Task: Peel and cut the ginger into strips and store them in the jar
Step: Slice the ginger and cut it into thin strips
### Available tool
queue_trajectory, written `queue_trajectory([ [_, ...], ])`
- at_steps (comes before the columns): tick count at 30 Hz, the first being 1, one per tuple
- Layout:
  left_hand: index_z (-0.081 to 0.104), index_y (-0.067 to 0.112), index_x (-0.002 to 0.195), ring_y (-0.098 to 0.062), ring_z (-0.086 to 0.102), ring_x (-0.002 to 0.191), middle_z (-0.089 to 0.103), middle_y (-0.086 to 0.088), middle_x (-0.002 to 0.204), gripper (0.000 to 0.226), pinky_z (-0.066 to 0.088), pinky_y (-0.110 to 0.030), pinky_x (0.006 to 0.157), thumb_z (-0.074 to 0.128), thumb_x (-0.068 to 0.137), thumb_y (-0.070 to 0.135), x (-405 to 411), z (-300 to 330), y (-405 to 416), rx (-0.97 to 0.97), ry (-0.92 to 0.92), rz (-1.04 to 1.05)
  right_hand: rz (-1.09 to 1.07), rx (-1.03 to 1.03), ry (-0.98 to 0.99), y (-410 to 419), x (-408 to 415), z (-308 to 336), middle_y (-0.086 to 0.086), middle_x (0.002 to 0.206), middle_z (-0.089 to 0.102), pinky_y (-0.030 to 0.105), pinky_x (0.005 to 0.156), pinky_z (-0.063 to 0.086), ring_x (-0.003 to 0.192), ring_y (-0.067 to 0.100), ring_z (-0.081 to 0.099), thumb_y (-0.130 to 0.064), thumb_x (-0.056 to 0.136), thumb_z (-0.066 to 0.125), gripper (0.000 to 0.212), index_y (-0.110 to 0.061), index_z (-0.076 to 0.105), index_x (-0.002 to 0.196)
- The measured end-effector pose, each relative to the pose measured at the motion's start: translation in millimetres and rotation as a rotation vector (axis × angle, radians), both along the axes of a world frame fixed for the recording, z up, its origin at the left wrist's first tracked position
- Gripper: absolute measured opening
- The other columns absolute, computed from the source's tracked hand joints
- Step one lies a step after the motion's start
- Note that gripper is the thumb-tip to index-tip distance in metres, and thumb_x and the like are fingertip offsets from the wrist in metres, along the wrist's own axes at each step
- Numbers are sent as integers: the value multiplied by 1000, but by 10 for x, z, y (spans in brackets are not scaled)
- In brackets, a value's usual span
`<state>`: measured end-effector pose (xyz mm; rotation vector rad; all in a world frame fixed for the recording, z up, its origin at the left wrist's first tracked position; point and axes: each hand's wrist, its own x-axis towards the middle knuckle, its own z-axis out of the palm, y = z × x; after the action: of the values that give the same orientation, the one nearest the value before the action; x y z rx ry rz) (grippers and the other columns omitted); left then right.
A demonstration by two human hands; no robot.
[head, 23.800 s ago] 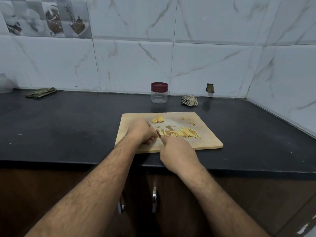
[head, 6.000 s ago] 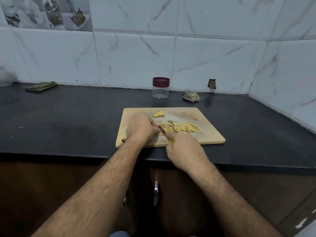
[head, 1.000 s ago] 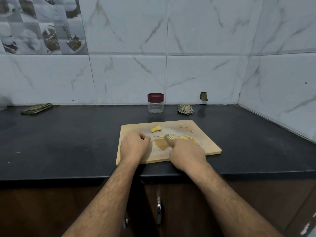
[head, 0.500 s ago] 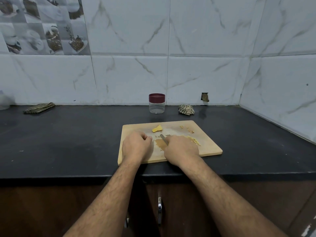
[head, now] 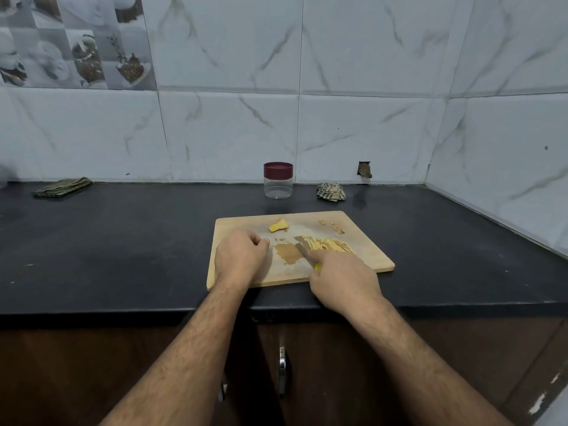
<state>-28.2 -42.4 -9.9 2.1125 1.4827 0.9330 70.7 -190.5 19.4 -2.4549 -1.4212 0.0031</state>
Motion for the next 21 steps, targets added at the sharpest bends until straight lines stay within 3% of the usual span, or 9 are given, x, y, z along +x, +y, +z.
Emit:
queue_trajectory([
  [4, 69, 23, 74, -17, 62, 81, 68, 8, 79, 26, 43, -27, 67, 59, 92, 39, -3, -7, 6, -2, 3, -1, -54, -8, -13, -42, 84, -41, -2, 119, 64, 31, 73, 45, 106, 21, 59, -19, 95, 43, 53, -39, 43, 144],
  [11, 68, 23, 71, -14, 61, 79, 66, 11, 75, 28, 43, -28, 67, 60, 92, 39, 7, -11, 13, -4, 3, 2, -42, 35, 18, -74, 165, 6, -1, 126, 63, 33, 77, 44, 114, 23, 57, -19, 93, 40, 54, -39, 46, 143],
  [17, 71, 22, 83, -14, 60, 86, 67, 9, 82, 18, 43, -27, 71, 61, 93, 33, -12, 45, 73, -52, 9, -64, -19, 68, 50, 66, 208, 45, -2, 123, 64, 33, 77, 44, 112, 24, 57, -16, 90, 43, 53, -34, 50, 140],
  [19, 70, 23, 85, -15, 63, 87, 68, 8, 84, 13, 48, -28, 74, 63, 92, 32, -1, 73, 127, -70, 16, -89, 11, 78, 92, 145, 214, 46, -2, 113, 65, 33, 72, 44, 104, 25, 57, -14, 88, 43, 44, -29, 57, 127],
  [21, 69, 23, 86, -16, 63, 88, 67, 8, 85, 11, 51, -29, 77, 63, 92, 29, 25, 101, 179, -57, 33, -110, 32, 103, 127, 243, 215, 38, -2, 93, 59, 34, 68, 43, 93, 25, 55, -10, 87, 43, 21, -21, 56, 99],
])
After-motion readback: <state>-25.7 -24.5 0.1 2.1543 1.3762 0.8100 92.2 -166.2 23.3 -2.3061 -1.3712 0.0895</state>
